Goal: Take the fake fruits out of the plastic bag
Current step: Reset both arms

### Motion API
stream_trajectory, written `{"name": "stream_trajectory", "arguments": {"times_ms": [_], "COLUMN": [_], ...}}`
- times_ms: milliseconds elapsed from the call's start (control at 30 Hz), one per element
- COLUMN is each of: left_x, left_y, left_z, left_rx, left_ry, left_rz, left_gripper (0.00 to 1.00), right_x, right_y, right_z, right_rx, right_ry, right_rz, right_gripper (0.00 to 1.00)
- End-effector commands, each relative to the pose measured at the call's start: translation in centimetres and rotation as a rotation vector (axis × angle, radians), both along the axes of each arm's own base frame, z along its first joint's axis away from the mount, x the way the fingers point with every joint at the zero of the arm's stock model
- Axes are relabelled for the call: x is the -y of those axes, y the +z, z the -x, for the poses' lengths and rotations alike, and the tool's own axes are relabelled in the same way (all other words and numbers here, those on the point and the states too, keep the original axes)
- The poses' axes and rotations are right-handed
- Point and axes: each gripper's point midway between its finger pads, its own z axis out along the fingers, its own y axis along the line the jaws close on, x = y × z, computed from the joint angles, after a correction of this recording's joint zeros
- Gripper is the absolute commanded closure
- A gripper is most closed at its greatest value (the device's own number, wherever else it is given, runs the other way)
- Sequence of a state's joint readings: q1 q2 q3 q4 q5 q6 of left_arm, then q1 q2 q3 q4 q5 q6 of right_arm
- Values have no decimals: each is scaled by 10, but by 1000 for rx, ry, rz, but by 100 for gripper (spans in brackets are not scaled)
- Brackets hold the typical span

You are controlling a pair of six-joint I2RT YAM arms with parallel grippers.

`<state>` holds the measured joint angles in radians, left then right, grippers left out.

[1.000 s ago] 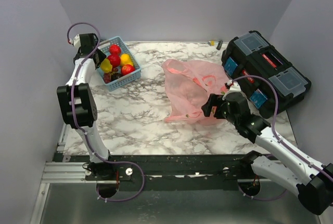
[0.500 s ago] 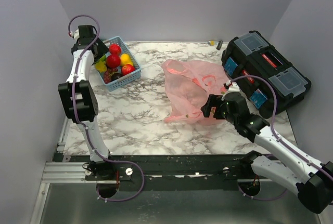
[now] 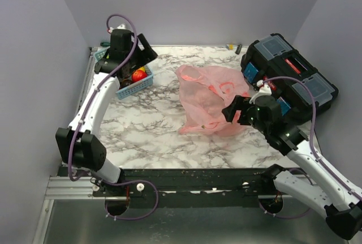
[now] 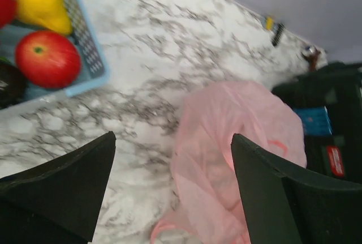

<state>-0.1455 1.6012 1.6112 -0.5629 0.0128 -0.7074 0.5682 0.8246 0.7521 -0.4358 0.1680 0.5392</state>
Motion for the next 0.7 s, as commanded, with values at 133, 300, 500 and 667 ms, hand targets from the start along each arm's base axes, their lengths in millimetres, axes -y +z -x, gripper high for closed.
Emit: {"name": "stream_trajectory", "arguments": {"times_ms": [133,300,500,667], "left_x": [86,80,59,39], "left_y": [64,112,163,195], "left_z": [96,158,225,269], "left_rx": [186,425,682,868], "left_ry": [-342,-431,-460,-426], "left_rz": [139,120,106,133], "left_gripper": [18,18,11,4], "right_x": [26,49,77,100], "right_y": [51,100,158,195], "right_z": [23,40,70,97], "right_rx": [68,187,342,439], "right_ry": [-54,-90,-112,-123], "right_rz": [-15,-47,-86,-101], "right_gripper": [6,5,2,0]}}
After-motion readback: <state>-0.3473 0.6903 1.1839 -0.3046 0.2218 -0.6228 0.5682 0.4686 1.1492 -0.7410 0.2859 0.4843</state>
